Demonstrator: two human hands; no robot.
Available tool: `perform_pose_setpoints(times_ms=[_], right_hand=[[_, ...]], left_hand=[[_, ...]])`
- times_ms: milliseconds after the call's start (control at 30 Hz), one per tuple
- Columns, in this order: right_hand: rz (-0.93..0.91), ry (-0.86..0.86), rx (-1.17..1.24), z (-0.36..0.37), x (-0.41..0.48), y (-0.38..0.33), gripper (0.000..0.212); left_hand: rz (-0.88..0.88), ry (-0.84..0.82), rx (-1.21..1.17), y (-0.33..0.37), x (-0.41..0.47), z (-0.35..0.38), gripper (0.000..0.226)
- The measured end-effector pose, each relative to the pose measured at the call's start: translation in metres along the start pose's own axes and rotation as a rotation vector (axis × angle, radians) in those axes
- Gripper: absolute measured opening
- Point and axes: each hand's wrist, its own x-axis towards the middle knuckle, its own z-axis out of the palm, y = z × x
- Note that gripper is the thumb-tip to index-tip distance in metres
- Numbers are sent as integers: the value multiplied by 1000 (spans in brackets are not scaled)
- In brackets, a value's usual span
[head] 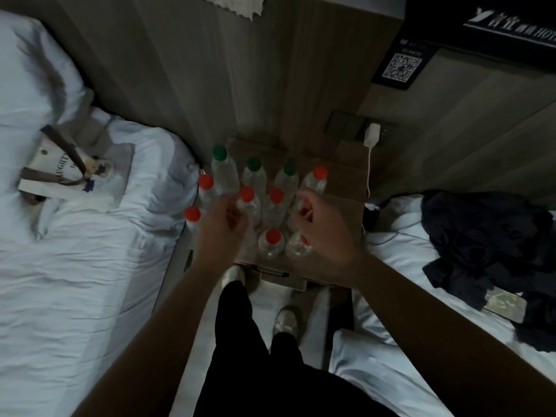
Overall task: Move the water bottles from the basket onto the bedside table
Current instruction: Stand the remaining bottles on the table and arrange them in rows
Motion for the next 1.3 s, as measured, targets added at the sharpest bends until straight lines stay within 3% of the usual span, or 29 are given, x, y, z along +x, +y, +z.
perform_pose_setpoints(times_ms=[233,400,533,667,933,1133,1300], right_hand=[[13,-19,-184,37,85,-46,48],[257,-91,-306,64,141,-53,58],[360,-146,-383,83,167,-49,50],[386,-132,-415,91,178,-49,45],[402,-125,-397,94,189,-45,42],[404,-96,-305,98,198,-47,22],[387,-115,-318,85,217,-52,23]], left_hand=[[108,-163,422,-36,115,-31,43],[193,-321,573,-48,181,-35,54],[209,-488,703,-53,213,-26,44],[194,-601,639,-68,227,-20,38],[50,-628,404,-95,237,-12,24],[58,-636,266,-100,246,-14,23],[39,-608,180,-89,271,-19,15]])
